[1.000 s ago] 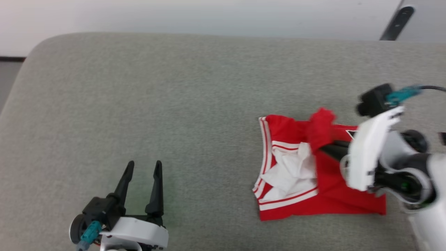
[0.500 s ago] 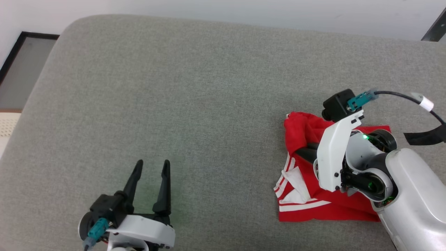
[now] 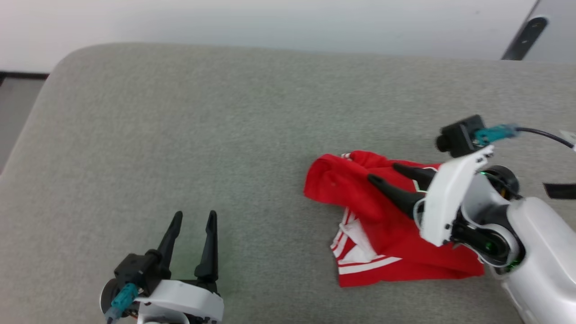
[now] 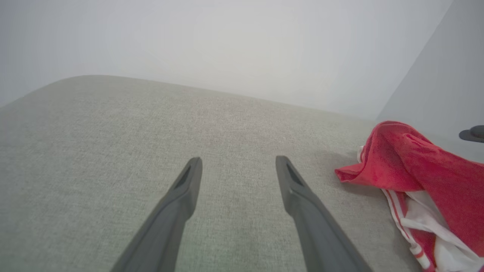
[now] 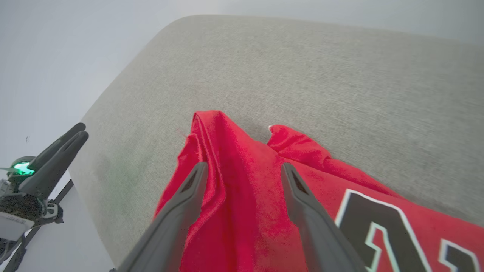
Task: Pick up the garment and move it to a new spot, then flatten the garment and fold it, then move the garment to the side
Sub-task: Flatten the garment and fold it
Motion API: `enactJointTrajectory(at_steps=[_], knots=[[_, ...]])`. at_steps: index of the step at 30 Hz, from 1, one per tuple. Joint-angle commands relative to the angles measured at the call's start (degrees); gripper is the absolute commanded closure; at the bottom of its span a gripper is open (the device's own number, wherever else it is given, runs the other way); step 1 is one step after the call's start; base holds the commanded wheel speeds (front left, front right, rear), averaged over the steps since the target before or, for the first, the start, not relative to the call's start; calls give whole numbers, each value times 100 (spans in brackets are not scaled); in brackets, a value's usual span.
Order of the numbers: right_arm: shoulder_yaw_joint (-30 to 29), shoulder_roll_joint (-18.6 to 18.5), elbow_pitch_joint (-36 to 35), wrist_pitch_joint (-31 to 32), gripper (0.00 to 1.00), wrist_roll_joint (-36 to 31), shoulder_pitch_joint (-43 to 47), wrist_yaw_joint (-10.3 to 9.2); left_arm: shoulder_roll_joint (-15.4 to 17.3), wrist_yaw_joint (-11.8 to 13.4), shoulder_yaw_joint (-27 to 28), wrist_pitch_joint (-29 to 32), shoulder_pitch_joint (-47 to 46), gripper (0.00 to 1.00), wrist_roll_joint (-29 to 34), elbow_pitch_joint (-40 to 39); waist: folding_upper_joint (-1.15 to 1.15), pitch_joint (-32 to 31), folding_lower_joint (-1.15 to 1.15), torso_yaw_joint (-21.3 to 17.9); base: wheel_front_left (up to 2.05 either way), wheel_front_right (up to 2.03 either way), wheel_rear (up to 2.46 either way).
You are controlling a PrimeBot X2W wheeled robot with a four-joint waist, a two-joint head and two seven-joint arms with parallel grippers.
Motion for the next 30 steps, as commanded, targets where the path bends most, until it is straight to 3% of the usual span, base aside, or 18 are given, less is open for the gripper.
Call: enactJointTrajectory(at_steps=[1,9,15,21,30], knots=[[-51,-71,-8,-145,0,12,117,-5,-1,-29,24,-6,37,0,-8,15,0,-179,0,-207,0,0,0],[-308,-420,-38,-936,0,182,564,-5,45,-63,83,-6,68,0,6,108,0,-514,0,-640,0,0,0],[-596,-778,131,-1863,0,-324,923,-5,152,-91,13,-6,-12,0,-42,252,0,-786,0,-869,0,0,0],[-1196,-696,335,-2805,0,-671,1481,-5,313,-90,22,-6,27,0,-132,324,0,-1034,0,-1023,0,0,0],[-1782,-357,-32,-3436,0,-915,2533,-5,446,-71,167,-6,448,0,-59,174,0,-1238,0,-1056,0,0,0]])
